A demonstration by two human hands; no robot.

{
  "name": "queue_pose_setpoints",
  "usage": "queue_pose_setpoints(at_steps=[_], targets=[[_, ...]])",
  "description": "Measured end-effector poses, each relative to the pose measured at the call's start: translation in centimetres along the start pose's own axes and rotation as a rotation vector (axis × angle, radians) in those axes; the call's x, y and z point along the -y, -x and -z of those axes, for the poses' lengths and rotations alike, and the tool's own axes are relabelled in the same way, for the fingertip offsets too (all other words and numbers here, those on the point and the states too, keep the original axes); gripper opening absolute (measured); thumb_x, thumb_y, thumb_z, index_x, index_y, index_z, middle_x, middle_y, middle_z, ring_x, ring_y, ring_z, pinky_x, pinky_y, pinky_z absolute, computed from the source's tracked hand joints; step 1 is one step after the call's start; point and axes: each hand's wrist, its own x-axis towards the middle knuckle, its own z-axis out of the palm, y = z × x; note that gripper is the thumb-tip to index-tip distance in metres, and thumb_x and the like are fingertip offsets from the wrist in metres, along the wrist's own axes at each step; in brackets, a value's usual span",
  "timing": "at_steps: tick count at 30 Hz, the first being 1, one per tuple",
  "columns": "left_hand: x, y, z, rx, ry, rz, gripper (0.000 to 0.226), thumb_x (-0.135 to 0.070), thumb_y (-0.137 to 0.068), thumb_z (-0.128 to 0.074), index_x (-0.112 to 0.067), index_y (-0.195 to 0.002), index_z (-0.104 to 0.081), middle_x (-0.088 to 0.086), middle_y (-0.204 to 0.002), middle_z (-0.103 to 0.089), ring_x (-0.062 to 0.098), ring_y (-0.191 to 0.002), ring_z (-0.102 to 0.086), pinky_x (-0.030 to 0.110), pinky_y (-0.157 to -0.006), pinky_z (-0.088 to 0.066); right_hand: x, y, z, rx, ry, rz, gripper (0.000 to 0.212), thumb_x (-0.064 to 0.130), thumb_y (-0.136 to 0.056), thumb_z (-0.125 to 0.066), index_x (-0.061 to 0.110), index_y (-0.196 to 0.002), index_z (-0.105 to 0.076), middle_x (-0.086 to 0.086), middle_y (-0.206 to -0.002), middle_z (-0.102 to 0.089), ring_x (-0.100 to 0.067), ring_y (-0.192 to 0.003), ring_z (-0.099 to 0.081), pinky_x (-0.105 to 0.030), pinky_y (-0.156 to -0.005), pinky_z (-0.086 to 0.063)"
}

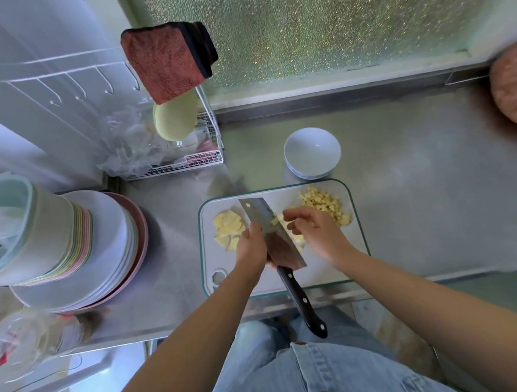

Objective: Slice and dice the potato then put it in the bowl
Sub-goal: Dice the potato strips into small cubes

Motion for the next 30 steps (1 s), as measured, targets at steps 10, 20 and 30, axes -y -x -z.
queue_pose_setpoints(at_steps=[10,20,30], targets=[[0.0,0.8,0.7,-0.034,0.015,0.007,0.054,-0.040,-0.098,-0.030,0.003,-0.117,-0.056,0.004,-0.073,-0.051,0.019,-0.064,-0.047,0.029,-0.054,-0.036,0.6,-0.6,-0.9,0.032,-0.394,-0.131,0.028,-0.009,-0.093,-0.039,-0.001,-0.111,-0.059,-0.016,-0.107,-0.063,-0.026,-0.092,-0.062,-0.027,-0.085,-0.053],[0.8,0.9,1.5,-0.038,0.026,0.034,0.049,-0.038,-0.098,-0.030,-0.003,-0.126,-0.051,0.023,-0.113,-0.061,0.037,-0.103,-0.059,0.040,-0.080,-0.048,0.8,-1.2,-2.5,0.098,-0.592,-0.206,0.026,-0.002,-0.093,-0.049,0.002,-0.118,-0.056,-0.018,-0.110,-0.065,-0.026,-0.096,-0.064,-0.034,-0.094,-0.051],[1.0,0.6,2.3,-0.041,-0.025,-0.010,0.048,-0.031,-0.097,-0.028,0.004,-0.120,-0.052,0.027,-0.095,-0.059,0.029,-0.081,-0.051,0.035,-0.069,-0.042,1.4,-1.8,-3.9,0.110,-0.583,-0.220,0.028,0.002,-0.094,-0.049,0.007,-0.121,-0.051,-0.016,-0.115,-0.060,-0.024,-0.100,-0.062,-0.032,-0.093,-0.049]])
